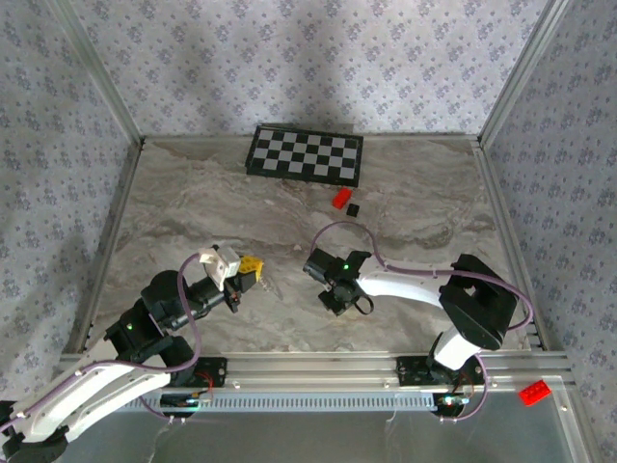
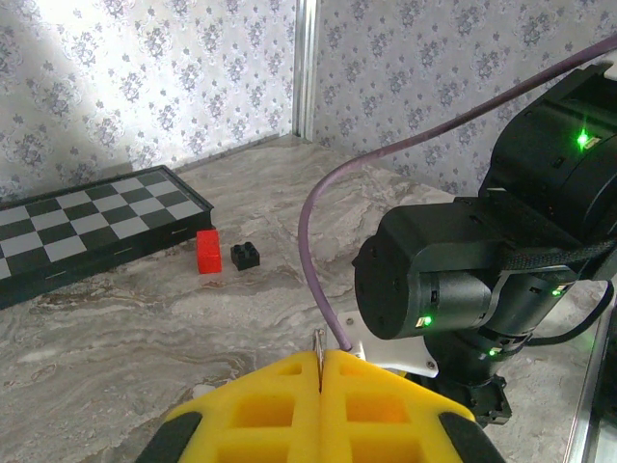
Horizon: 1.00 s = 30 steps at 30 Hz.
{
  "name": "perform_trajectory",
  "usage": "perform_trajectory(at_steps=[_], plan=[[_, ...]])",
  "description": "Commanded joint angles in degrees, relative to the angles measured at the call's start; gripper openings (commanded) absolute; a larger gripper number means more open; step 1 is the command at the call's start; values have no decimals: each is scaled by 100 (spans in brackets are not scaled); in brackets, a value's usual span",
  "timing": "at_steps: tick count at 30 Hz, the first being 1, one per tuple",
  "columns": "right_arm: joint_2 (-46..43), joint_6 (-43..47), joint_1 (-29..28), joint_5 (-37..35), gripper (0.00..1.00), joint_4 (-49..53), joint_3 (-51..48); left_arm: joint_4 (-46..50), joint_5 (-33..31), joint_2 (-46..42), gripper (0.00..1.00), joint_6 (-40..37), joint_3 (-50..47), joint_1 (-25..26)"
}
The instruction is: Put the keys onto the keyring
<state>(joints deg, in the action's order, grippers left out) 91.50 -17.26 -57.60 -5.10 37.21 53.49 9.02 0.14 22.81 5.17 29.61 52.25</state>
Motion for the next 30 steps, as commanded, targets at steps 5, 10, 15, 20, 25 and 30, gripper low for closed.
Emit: perform_trajectory(at_steps=[5,10,15,20,25,30], plan=[[123,55,22,62,21,54,-92,-172,-36,-80,0,28,82,31],[140,82,21,45,20,90,-95,-163,-41,-91,0,31,72,33],[105,86,30,21,16,117,-111,-197,-44,-97,0,29,46,35],[0,125,47,-21,13,184,-194,-176,-54,-58,0,11,97,31],[-180,179,133,34,7,27,-297,-171,-49,-86,0,23,88,31],[-357,282,112,-40,0,-42,-290,-138,-32,-140,0,42,134,34]])
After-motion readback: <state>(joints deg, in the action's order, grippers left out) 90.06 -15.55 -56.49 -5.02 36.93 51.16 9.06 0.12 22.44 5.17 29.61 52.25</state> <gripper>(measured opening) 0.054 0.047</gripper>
